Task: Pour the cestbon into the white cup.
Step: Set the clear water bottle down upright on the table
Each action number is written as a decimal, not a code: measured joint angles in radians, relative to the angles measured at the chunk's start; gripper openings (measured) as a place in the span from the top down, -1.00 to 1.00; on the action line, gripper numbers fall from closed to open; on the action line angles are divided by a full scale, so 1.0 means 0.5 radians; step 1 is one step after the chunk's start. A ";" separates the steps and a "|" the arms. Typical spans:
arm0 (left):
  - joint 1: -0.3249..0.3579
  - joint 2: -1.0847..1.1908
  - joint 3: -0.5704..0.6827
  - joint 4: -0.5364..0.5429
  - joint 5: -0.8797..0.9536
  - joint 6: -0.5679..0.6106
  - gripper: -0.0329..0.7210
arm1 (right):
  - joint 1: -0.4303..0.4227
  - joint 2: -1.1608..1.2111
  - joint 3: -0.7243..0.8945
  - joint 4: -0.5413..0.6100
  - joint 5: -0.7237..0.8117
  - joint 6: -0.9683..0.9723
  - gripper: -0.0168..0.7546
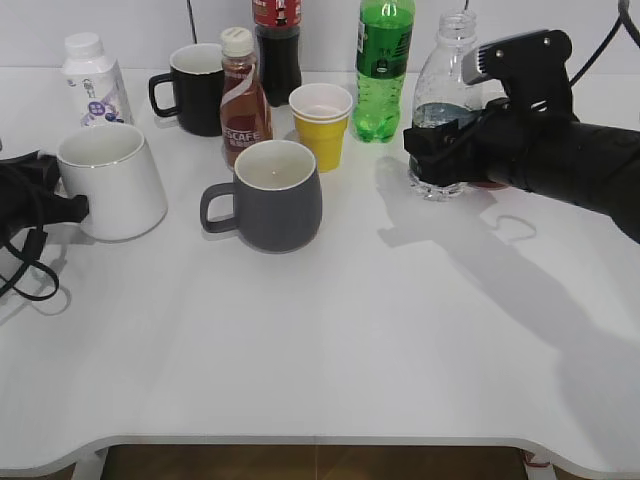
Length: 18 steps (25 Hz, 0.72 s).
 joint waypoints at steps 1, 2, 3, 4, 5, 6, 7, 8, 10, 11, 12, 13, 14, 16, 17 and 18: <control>0.000 0.002 0.000 0.017 -0.006 -0.001 0.82 | 0.000 0.000 0.000 -0.002 0.000 0.000 -0.26; 0.000 0.002 0.000 0.028 -0.006 -0.001 0.82 | 0.000 0.000 0.000 -0.002 0.000 0.000 -0.26; 0.000 0.002 0.004 0.037 -0.008 -0.001 0.81 | 0.000 0.000 0.000 -0.002 0.000 0.000 -0.26; 0.000 0.002 0.014 0.039 -0.013 -0.001 0.78 | 0.000 0.000 0.000 -0.002 -0.002 0.000 -0.26; 0.000 0.002 0.032 0.046 -0.013 -0.002 0.74 | 0.000 0.000 0.000 -0.002 -0.002 0.000 -0.26; 0.000 0.002 0.050 0.048 -0.013 -0.008 0.67 | 0.000 0.000 0.000 -0.002 -0.002 0.000 -0.26; 0.000 0.002 0.071 0.051 -0.013 -0.008 0.60 | 0.000 0.000 0.000 -0.002 -0.002 0.002 -0.26; 0.000 0.002 0.094 0.055 -0.023 -0.010 0.52 | 0.000 0.000 0.000 -0.004 -0.002 0.002 -0.26; 0.000 0.002 0.133 0.055 -0.057 -0.015 0.43 | 0.000 0.000 0.000 -0.005 -0.002 0.002 -0.26; 0.000 0.002 0.148 0.053 -0.075 -0.015 0.41 | 0.000 0.000 0.000 -0.005 -0.002 0.002 -0.26; 0.000 -0.002 0.170 0.053 -0.091 -0.015 0.39 | 0.000 0.000 0.000 -0.005 -0.002 0.002 -0.26; 0.000 -0.009 0.195 0.051 -0.104 -0.017 0.37 | 0.000 0.000 0.000 -0.005 -0.002 0.002 -0.26; 0.000 -0.026 0.220 0.049 -0.109 -0.022 0.36 | 0.000 0.006 0.000 -0.005 -0.004 0.002 -0.26; 0.000 -0.068 0.291 0.047 -0.109 -0.022 0.33 | 0.000 0.034 0.000 -0.005 -0.009 0.002 -0.26; 0.000 -0.094 0.325 0.047 -0.102 -0.022 0.32 | 0.000 0.061 0.000 -0.005 -0.018 0.002 -0.26; 0.000 -0.120 0.349 0.047 -0.092 -0.022 0.31 | 0.000 0.097 0.000 -0.005 -0.029 0.002 -0.26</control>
